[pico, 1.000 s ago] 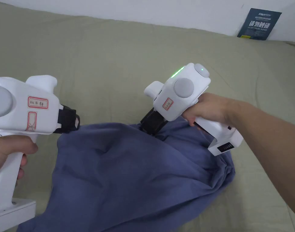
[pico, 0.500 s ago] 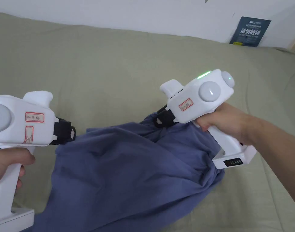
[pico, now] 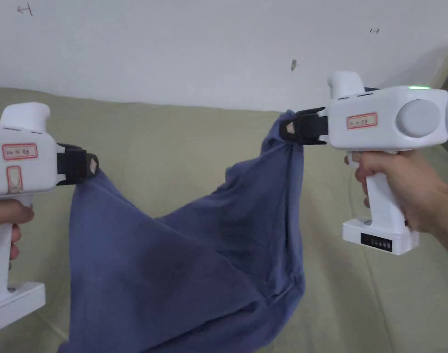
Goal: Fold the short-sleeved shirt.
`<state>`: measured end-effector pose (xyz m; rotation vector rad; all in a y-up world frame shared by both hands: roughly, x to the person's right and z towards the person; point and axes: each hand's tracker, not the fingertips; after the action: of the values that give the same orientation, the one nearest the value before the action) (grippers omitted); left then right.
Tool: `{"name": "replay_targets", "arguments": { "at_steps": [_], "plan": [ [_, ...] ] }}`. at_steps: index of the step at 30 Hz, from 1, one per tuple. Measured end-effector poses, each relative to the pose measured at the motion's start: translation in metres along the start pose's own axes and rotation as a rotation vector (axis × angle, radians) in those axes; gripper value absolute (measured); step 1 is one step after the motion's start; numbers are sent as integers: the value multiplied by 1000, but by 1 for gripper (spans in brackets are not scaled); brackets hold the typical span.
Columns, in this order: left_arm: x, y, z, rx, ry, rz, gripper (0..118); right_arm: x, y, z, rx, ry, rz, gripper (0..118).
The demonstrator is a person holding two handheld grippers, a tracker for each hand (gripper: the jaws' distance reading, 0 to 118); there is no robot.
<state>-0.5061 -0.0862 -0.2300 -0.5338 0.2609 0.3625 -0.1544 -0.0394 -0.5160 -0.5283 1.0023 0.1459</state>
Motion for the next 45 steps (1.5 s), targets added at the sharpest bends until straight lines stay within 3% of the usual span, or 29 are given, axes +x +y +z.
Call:
{"name": "replay_targets", "arguments": {
  "at_steps": [5,9,13,25,31,41,45],
  "plan": [
    [15,57,60,174,46,-70,3,1,62,82,225,-82,-50,4],
    [9,112,109,365,123,-47,3,3,114,139,382,-144,-69,4],
    [8,167,141,517,184,-82,3,4,159,173,489,-153,-87,4],
    [-10,264,123,668,263,-6,3,17,239,173,623,-152,-79,4],
    [-15,242,94,645,224,-42,3,34,217,148,586,-151,-59,4],
    [-27,143,3,424,153,-15,3,55,89,81,431,-142,-170,4],
    [-27,108,15,417,128,12,3,54,52,91,399,-121,-190,4]
  ]
}}
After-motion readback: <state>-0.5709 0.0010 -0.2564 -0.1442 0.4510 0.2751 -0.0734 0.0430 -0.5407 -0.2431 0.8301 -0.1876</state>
